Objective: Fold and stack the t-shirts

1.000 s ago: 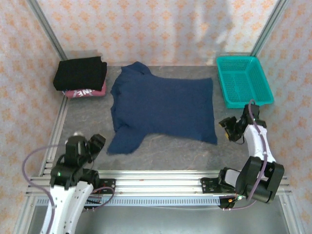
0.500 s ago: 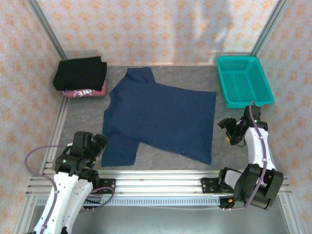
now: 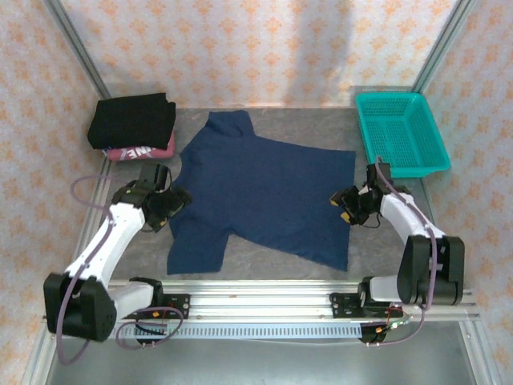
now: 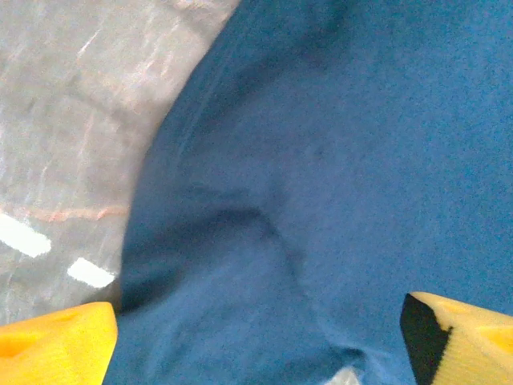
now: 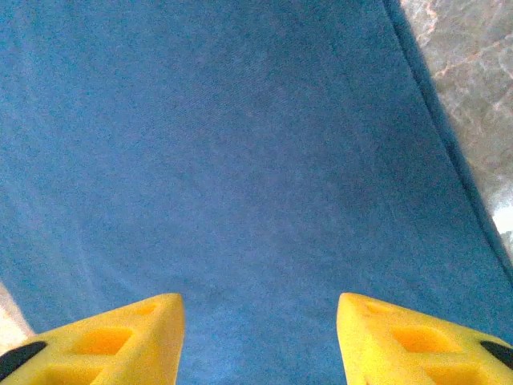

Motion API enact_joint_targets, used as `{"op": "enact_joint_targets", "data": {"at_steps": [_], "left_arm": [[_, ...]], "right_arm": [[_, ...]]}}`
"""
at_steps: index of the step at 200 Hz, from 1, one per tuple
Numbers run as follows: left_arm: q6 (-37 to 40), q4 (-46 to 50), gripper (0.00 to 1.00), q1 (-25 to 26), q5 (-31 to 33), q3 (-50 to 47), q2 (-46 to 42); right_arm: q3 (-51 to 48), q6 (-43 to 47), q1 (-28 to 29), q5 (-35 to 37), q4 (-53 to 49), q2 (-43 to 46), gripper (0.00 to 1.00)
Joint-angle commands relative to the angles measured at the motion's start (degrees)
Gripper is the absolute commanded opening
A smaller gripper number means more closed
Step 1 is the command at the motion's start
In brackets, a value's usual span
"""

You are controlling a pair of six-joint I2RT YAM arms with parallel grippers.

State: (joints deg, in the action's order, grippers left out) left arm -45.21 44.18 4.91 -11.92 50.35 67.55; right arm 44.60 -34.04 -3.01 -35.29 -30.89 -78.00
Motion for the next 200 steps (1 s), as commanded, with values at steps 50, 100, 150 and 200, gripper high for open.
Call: {"op": "enact_joint_targets", "data": {"at_steps": [50,100,150,200], "left_arm": [[1.90,-11.62,0.12,1.45,-4.75,9.27,19.31],[-0.02,-13.08,0.09,2.78,1.82,13.71,32.13],[-1.71,-12.55,0.08,2.82,5.83,21.16,41.49],[0.13,-9.50,0.07,2.62,7.15,31.27,51.52]], "right_arm": [[2.27,-5.07,0.54,5.00,11.93,-11.54,0.18],[9.46,-4.71,0.63,13.19,8.87,-21.92,0.12],[22.50,-2.60,0.54,22.73,1.89,-32.25,0.10],[29.63,0.08,0.29,20.20,0.33,-34.78,0.27]]}}
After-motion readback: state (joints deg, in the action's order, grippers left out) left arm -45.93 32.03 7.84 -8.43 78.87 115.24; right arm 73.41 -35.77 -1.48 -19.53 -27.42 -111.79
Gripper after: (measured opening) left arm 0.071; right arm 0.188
